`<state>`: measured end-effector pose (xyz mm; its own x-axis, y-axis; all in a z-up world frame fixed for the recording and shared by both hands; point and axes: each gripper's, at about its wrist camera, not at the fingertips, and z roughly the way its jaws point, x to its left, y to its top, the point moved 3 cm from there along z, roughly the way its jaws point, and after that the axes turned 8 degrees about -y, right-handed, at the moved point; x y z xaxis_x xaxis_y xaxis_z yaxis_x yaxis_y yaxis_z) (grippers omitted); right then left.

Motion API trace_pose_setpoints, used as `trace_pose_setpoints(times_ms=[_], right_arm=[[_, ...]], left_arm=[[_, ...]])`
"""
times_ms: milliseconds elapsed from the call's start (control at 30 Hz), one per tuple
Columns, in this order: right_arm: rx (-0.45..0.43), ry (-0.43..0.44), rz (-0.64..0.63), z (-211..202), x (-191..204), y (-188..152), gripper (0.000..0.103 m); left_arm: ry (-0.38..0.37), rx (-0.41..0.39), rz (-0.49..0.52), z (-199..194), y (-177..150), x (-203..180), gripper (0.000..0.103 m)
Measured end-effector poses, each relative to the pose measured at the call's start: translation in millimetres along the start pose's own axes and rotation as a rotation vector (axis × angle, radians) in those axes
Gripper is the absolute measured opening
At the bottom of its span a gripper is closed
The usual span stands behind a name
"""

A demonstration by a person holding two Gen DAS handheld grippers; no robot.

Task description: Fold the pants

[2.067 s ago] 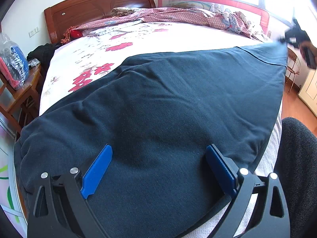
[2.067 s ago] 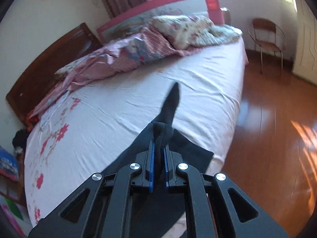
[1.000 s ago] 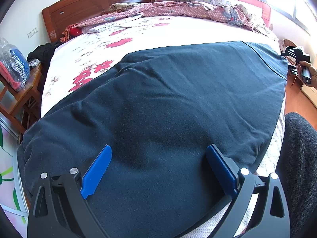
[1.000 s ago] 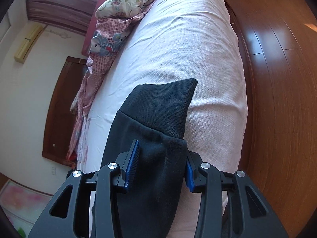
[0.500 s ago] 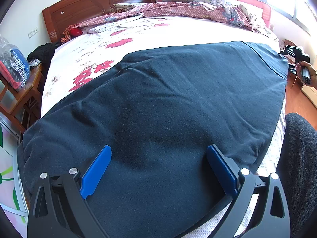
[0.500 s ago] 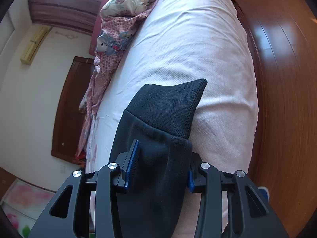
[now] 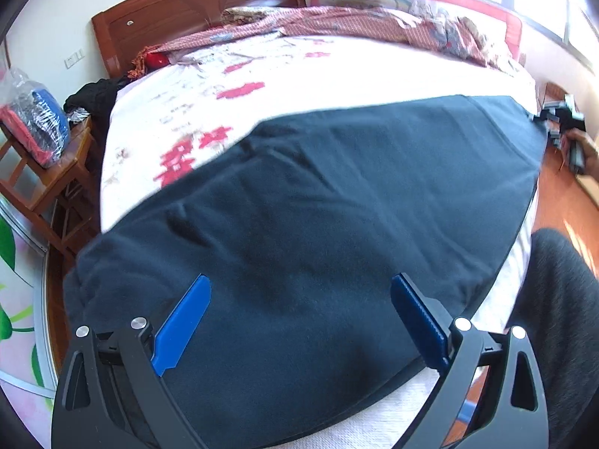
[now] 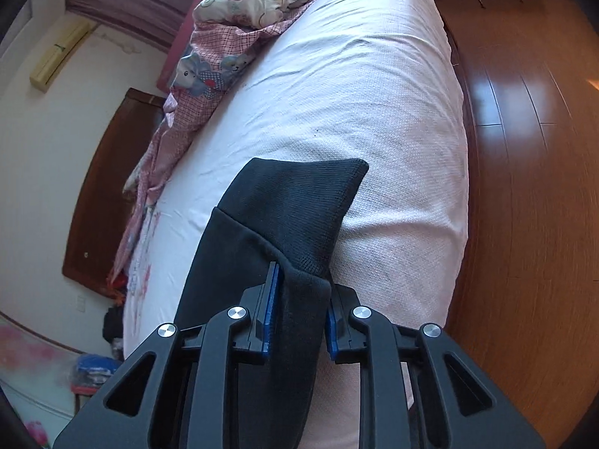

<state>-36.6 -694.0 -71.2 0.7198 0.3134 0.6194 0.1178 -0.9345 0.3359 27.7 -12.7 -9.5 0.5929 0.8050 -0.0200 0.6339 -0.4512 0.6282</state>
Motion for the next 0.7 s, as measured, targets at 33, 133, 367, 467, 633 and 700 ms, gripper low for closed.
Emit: trace_pose_setpoints(times_ms=[33, 133, 367, 467, 633, 700], right_arm=[[0.013, 0.034, 0.021, 0, 1, 2, 0.035], [0.023, 0.037, 0.017, 0, 11, 3, 0.060], [0.012, -0.151, -0.134, 1, 33, 1, 0.018], [-0.026, -0.163, -0.193, -17, 50, 2, 0.016], [-0.122, -0.187, -0.457, -57, 125, -20, 0.016], [-0.162, -0.205, -0.597, -70, 165, -40, 0.016]], left_arm=[[-0.010, -0.022, -0.010, -5, 9, 2, 0.097], [-0.027, -0.040, -0.043, 0, 30, 10, 0.101], [-0.045, 0.098, -0.107, 36, 13, 11, 0.101], [-0.029, 0.066, -0.126, 17, 8, 13, 0.101], [0.006, -0.013, -0.209, -19, 4, 36, 0.101], [0.019, -0.034, -0.233, -29, 2, 44, 0.101]])
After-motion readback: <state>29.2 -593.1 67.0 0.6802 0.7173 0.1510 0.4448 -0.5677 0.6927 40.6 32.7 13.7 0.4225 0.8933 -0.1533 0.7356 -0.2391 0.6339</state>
